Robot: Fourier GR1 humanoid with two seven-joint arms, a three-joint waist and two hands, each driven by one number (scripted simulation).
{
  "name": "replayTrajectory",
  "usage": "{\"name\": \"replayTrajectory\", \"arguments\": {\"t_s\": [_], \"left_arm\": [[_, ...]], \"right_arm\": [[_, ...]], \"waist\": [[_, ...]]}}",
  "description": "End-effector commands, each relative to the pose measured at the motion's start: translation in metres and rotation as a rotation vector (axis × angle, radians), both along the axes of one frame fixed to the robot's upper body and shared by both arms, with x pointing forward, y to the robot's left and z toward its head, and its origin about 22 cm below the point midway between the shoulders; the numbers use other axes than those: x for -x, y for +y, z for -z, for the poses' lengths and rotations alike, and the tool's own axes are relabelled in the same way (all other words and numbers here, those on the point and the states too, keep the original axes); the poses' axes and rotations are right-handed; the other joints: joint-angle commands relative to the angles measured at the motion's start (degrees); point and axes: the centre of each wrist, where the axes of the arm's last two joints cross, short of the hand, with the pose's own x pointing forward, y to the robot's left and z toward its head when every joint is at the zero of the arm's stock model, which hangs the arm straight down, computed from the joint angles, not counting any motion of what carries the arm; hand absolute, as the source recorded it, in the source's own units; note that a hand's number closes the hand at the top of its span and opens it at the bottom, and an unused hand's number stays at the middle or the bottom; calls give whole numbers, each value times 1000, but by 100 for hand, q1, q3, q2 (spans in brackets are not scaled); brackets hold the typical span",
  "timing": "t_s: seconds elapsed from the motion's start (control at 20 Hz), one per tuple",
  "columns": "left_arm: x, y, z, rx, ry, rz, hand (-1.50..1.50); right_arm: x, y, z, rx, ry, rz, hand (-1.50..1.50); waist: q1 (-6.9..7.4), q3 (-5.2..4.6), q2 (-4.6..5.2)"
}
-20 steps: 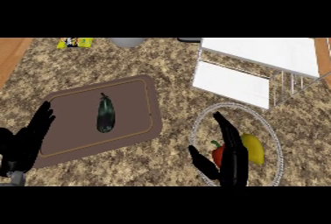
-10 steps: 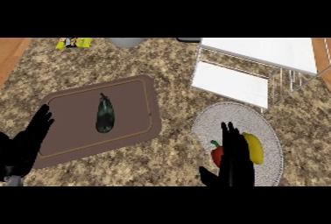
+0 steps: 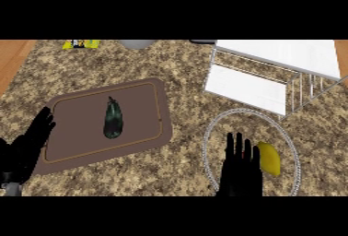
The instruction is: Pick the bell pepper from the placemat and place it in the tiered shelf
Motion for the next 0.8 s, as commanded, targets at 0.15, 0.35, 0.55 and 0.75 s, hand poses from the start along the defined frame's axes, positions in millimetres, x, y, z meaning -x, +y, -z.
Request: {"name": "replayTrajectory", "arguments": {"t_s": [0.15, 0.35, 0.55, 0.75], "left_arm": [[-11, 10, -11, 13, 5, -18, 0], [-5, -18, 7, 19, 0, 2, 0], [0, -7, 9, 27, -1, -7, 0], [7, 4, 10, 14, -5, -3, 0]], "right_arm": [[-10, 5, -16, 136, 147, 53, -150], [-31, 11, -18, 135, 156, 54, -150], [-48, -16, -20, 116, 167, 82, -150], [-39, -21, 4, 129, 175, 100, -150]], "waist": [[-30, 16, 11], [3, 17, 17], [-10, 18, 11], [-17, 19, 7]]}}
